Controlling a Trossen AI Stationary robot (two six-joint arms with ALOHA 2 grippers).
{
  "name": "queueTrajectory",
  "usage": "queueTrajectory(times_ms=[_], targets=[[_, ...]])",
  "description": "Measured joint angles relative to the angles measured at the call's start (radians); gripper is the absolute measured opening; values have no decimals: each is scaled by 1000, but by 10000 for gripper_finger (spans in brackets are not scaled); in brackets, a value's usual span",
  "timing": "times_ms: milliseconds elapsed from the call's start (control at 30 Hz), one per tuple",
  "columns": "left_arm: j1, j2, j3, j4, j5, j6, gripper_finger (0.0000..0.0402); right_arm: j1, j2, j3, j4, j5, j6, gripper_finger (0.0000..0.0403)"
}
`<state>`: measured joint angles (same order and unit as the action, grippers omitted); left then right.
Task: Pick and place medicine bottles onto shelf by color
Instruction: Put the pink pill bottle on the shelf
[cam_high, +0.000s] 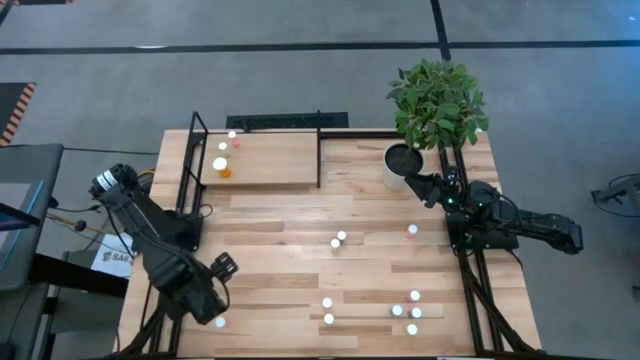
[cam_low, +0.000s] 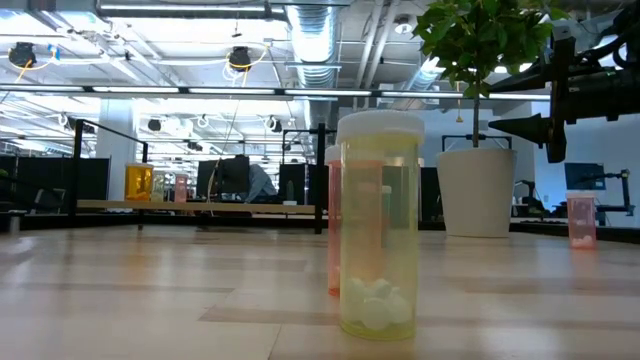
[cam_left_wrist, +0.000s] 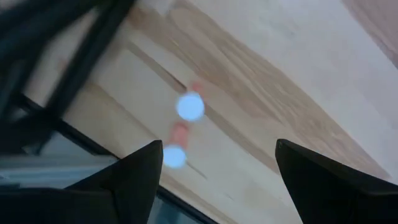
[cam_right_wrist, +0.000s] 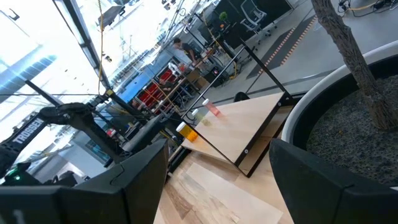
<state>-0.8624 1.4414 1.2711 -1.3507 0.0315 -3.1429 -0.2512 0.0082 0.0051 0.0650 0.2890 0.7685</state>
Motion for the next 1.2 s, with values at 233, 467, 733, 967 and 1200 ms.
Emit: queueTrajectory(times_ms=[233,467,733,967,1200], targets=[[-36,0,-100,62,30,0,298,0,0,0,0,0,0,302],[-49,1,-221,237,9,0,298,0,0,0,0,0,0,302],[-49,1,-356,456,-11,0,298,0,0,0,0,0,0,302],[-49,1,-422,564,-4,0,298,0,0,0,0,0,0,302],[-49,1,-456,629,-5,16,292,0,0,0,0,0,0,302]])
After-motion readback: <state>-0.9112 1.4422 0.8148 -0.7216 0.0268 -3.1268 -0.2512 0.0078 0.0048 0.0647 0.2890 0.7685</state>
